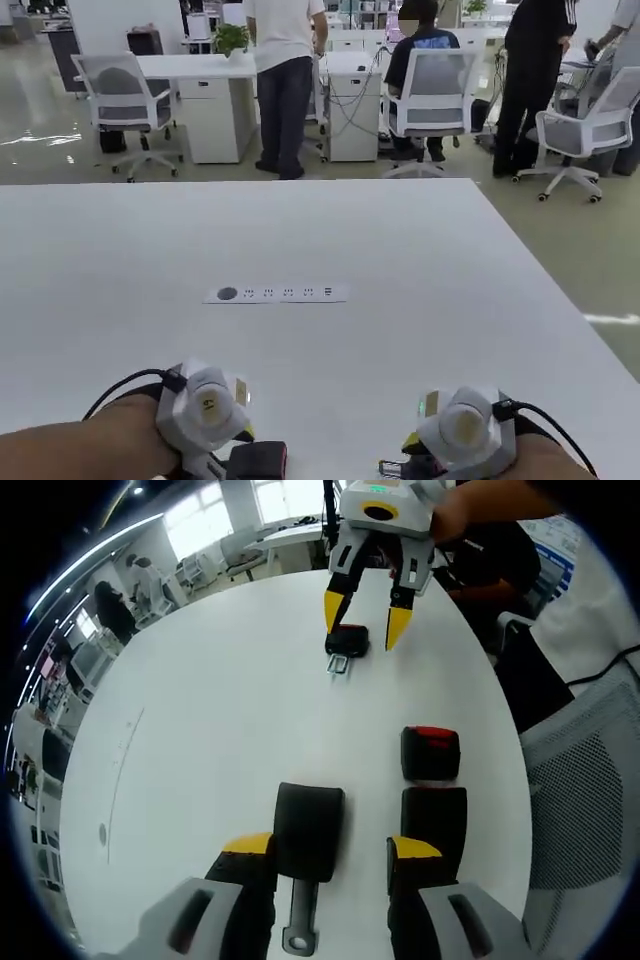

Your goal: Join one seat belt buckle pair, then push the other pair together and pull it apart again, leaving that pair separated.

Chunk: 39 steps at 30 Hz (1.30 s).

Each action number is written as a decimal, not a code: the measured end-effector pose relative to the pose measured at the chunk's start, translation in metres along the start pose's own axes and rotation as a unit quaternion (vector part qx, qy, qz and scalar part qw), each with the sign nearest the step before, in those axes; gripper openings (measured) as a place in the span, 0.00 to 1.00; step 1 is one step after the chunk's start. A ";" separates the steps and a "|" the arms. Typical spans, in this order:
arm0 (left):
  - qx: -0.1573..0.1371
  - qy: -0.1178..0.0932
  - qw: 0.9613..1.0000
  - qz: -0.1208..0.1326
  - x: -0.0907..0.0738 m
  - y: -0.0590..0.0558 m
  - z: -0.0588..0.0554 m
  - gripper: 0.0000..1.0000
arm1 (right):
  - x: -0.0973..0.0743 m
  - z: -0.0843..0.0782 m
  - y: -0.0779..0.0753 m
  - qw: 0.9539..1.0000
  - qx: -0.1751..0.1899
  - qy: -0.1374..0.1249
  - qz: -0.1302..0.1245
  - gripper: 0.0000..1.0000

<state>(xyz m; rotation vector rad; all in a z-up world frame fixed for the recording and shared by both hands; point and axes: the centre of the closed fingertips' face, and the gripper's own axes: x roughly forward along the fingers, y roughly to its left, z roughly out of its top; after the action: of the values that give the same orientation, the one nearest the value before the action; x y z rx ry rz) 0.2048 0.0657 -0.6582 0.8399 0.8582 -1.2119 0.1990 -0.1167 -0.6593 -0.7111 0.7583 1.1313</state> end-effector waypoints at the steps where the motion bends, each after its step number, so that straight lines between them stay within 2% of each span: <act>1: 0.000 0.003 1.000 0.000 0.001 0.000 0.001 0.45 | 0.000 -0.007 -0.005 1.000 -0.002 0.008 -0.003 0.34; 4: 0.003 0.009 1.000 0.000 0.009 0.008 -0.003 0.47 | -0.002 -0.018 -0.016 1.000 -0.003 0.024 -0.008 0.34; 6: 0.007 0.016 1.000 0.001 0.015 0.016 -0.009 0.48 | 0.002 -0.027 -0.020 0.999 -0.006 0.032 -0.009 0.34; 9: 0.014 0.022 1.000 -0.005 0.015 0.016 -0.007 0.48 | 0.004 -0.034 -0.021 0.999 -0.002 0.041 -0.005 0.34; 11: 0.018 0.026 0.999 -0.015 0.021 0.016 -0.009 0.48 | 0.007 -0.037 -0.022 0.999 -0.003 0.047 0.001 0.33; 16: 0.023 0.033 0.999 -0.027 0.026 0.013 -0.006 0.47 | 0.013 -0.046 -0.021 0.998 -0.006 0.056 0.015 0.32; 19: 0.030 0.043 0.998 -0.035 0.030 0.012 -0.010 0.43 | 0.011 -0.046 -0.019 0.998 -0.006 0.059 0.018 0.32; 20: 0.027 0.036 0.998 -0.036 0.030 0.013 -0.007 0.43 | 0.010 -0.047 -0.018 0.998 -0.004 0.060 0.019 0.32; 27: 0.032 0.039 0.998 -0.046 0.033 0.012 -0.009 0.41 | 0.014 -0.047 -0.022 0.998 0.004 0.056 0.032 0.32; 30: 0.037 0.042 0.997 -0.057 0.034 0.009 -0.010 0.37 | 0.015 -0.047 -0.021 0.998 0.004 0.056 0.041 0.32; 32: 0.027 0.045 0.997 -0.055 0.036 0.012 -0.011 0.36 | 0.015 -0.047 -0.020 0.997 0.009 0.055 0.046 0.32; 39: 0.028 0.056 0.996 -0.057 0.038 0.012 -0.012 0.35 | 0.016 -0.046 -0.019 0.997 0.013 0.058 0.054 0.32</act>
<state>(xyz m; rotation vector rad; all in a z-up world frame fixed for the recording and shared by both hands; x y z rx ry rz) 0.2205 0.0623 -0.6965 0.9221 0.9777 -1.3026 0.2134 -0.1505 -0.6963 -0.7249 0.9168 1.1839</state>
